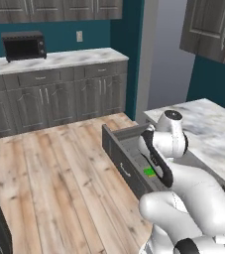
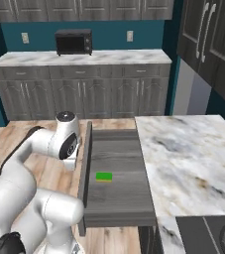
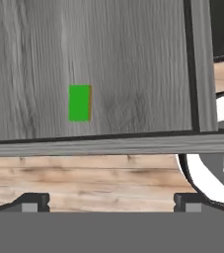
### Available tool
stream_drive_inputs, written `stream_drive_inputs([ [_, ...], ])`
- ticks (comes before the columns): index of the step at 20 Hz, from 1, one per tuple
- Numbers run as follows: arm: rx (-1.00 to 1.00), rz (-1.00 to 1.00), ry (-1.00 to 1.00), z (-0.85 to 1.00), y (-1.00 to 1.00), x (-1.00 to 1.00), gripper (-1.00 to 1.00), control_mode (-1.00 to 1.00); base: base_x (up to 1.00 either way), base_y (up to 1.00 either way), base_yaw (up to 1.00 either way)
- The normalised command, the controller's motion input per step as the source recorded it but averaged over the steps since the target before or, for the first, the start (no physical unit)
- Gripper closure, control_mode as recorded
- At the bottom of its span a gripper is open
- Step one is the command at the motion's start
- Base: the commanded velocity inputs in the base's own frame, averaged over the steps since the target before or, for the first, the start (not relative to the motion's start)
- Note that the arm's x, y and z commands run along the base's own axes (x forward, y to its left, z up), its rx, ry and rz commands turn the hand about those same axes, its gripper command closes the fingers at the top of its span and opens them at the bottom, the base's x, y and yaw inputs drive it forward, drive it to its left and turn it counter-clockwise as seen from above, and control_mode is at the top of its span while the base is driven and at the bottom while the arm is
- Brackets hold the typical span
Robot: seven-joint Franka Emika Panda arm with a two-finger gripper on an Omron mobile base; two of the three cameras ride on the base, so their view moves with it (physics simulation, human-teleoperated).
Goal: Restock the sink supplies by placing the sponge and soap dispenser on the counter and next to the sink. Make sure the soap dispenser is upright.
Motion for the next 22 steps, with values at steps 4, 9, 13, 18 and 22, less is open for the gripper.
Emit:
stream_drive_inputs([
  [4,0.09,0.0,0.0,-0.21,-0.41,0.42,-1.0,-1.0,0.0,0.0,0.0],
  [9,0.0,0.05,0.03,-0.36,-0.11,0.36,-1.0,-1.0,0.0,0.0,0.0],
  [13,0.0,0.08,0.09,-0.43,-0.01,0.36,-1.0,-1.0,0.0,0.0,0.0],
  [18,0.0,0.05,0.1,-0.38,0.0,0.32,-1.0,-1.0,0.0,0.0,0.0],
  [22,0.02,0.02,0.09,-0.27,0.0,0.33,-1.0,-1.0,0.0,0.0,0.0],
])
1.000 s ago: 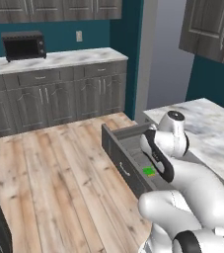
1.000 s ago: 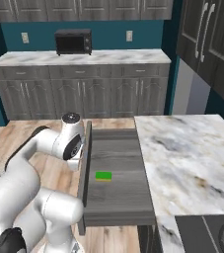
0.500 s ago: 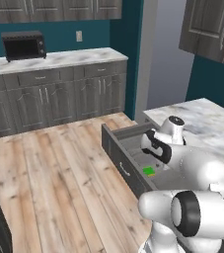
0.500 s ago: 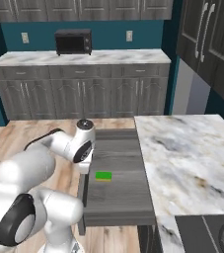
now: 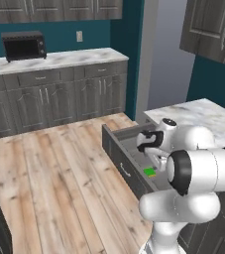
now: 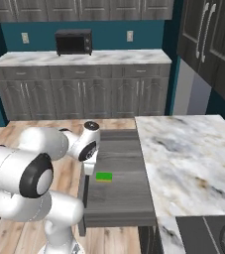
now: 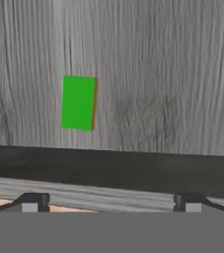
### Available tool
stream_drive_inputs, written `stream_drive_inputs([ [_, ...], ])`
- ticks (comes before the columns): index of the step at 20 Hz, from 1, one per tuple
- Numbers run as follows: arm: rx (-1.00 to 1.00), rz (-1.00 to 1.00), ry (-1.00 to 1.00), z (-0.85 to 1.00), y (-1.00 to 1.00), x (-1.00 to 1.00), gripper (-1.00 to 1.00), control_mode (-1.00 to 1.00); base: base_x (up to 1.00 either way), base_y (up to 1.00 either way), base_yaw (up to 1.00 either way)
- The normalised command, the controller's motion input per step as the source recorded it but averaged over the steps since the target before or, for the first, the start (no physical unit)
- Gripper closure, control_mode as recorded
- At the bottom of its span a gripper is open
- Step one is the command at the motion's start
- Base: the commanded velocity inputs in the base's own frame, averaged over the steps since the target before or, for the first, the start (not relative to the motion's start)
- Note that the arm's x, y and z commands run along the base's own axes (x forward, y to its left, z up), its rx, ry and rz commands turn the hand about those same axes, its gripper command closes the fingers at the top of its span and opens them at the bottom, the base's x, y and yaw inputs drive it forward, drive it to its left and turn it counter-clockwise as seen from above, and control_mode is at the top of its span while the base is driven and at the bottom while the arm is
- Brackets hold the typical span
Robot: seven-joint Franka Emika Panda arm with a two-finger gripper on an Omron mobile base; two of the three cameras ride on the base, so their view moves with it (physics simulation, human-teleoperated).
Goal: Restock the sink supplies by placing the sponge and soap dispenser on the counter and next to the sink. Make sure the soap dispenser is upright.
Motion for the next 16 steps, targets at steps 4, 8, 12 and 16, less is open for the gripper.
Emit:
stream_drive_inputs([
  [4,0.01,0.02,0.07,-0.33,0.0,0.29,-1.0,-1.0,0.0,0.0,0.0],
  [8,0.0,0.01,0.01,-0.43,0.13,0.09,-1.0,-1.0,0.0,0.0,0.0],
  [12,0.0,0.0,0.0,-0.39,0.4,0.0,-1.0,-1.0,0.0,0.0,0.0],
  [16,0.0,0.0,0.0,-0.36,0.49,0.0,-1.0,-1.0,0.0,0.0,0.0],
])
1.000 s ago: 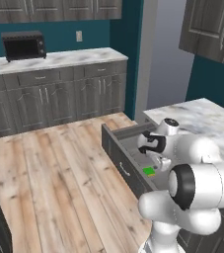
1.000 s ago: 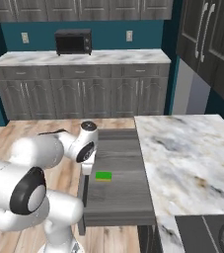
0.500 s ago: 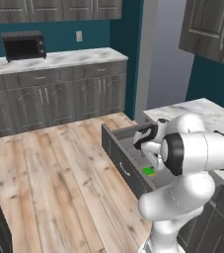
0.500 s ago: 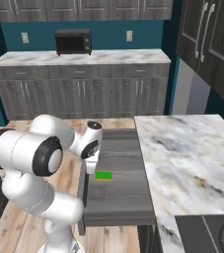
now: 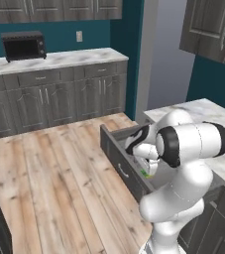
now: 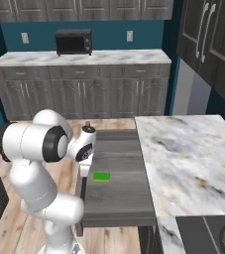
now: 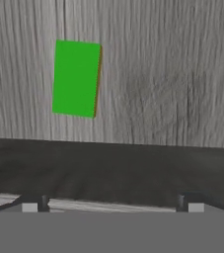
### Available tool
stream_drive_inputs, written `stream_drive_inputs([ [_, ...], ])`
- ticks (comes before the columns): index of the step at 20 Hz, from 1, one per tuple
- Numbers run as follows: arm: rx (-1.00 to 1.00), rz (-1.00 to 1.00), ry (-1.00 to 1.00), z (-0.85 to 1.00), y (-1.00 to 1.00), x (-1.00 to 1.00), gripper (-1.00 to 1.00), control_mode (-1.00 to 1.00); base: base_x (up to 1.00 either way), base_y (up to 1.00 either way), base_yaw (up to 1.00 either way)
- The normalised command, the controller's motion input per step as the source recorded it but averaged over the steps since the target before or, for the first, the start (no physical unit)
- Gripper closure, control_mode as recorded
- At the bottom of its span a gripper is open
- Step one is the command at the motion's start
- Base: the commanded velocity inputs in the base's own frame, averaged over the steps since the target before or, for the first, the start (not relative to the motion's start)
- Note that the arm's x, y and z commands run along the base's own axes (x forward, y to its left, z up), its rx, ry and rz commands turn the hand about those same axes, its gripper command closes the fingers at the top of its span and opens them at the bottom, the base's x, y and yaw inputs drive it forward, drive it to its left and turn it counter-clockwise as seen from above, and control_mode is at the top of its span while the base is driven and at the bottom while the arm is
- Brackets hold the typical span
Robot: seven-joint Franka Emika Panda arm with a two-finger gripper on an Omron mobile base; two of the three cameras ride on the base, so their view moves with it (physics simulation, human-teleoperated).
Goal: Restock the sink supplies by placing the sponge and soap dispenser on the counter and next to the sink. Make sure the soap dispenser is upright.
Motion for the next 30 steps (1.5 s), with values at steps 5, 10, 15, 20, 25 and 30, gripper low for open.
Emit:
stream_drive_inputs([
  [5,0.0,0.0,0.0,-0.22,0.43,0.0,-1.0,-1.0,0.0,0.0,0.0],
  [10,0.0,0.0,0.0,-0.21,0.58,0.0,-1.0,-1.0,0.0,0.0,0.0],
  [15,0.0,0.0,-0.04,-0.05,0.24,-0.01,-1.0,-1.0,0.0,0.0,0.0],
  [20,0.03,0.0,-0.21,0.06,-0.81,0.0,-1.0,-1.0,0.0,0.0,0.0],
  [25,0.02,0.0,-0.1,-0.21,-0.35,0.08,-1.0,-1.0,0.0,0.0,0.0],
  [30,0.0,0.0,0.0,-0.29,0.0,0.38,-1.0,-1.0,0.0,0.0,0.0],
])
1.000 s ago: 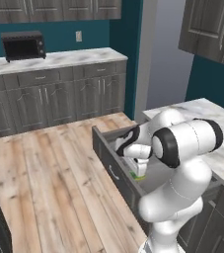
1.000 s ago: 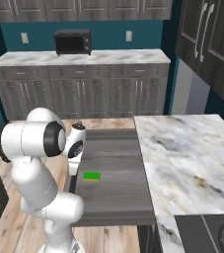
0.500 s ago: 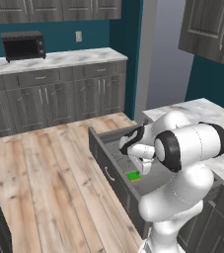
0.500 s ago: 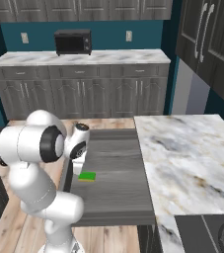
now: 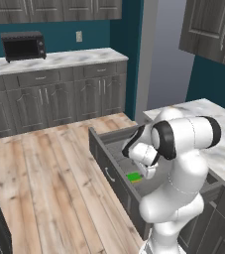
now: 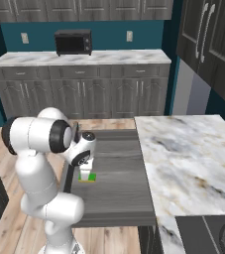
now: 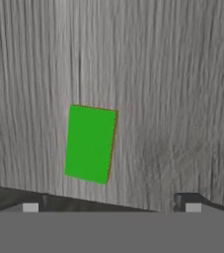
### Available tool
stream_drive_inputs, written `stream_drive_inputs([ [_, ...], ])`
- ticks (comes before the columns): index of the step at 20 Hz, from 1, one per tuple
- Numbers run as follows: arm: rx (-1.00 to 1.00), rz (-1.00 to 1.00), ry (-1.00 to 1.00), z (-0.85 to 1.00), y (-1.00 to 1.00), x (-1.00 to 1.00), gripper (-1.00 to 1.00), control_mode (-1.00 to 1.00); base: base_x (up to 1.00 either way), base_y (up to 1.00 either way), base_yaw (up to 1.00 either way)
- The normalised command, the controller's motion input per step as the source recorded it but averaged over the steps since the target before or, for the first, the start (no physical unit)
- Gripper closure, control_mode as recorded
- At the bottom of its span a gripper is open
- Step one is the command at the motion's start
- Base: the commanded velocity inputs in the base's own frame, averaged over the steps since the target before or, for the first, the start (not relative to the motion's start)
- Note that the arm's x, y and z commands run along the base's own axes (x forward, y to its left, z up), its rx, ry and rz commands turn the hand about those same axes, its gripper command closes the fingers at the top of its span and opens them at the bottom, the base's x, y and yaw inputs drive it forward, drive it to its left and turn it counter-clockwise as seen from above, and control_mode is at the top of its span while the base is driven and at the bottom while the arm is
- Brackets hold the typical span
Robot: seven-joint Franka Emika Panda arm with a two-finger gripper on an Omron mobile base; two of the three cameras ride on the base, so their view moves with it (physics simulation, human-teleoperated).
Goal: Restock the sink supplies by placing the sponge and soap dispenser on the counter and next to the sink. Make sure the soap dispenser is upright.
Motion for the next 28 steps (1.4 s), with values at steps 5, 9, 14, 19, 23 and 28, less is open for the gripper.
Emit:
stream_drive_inputs([
  [5,0.0,0.0,0.0,-0.3,0.0,0.32,-1.0,-1.0,0.0,0.0,0.0],
  [9,0.0,0.0,0.0,-0.42,0.0,0.12,-1.0,-1.0,0.0,0.0,0.0],
  [14,0.0,0.0,0.01,-0.37,0.0,0.18,-1.0,-1.0,0.0,0.0,0.0],
  [19,0.0,0.0,0.0,-0.23,0.0,0.22,-1.0,-1.0,0.0,0.0,0.0],
  [23,0.0,0.0,0.02,-0.15,0.0,0.29,-1.0,-1.0,0.0,0.0,0.0],
  [28,0.0,0.0,0.03,-0.21,0.0,0.27,-1.0,-1.0,0.0,0.0,0.0],
])
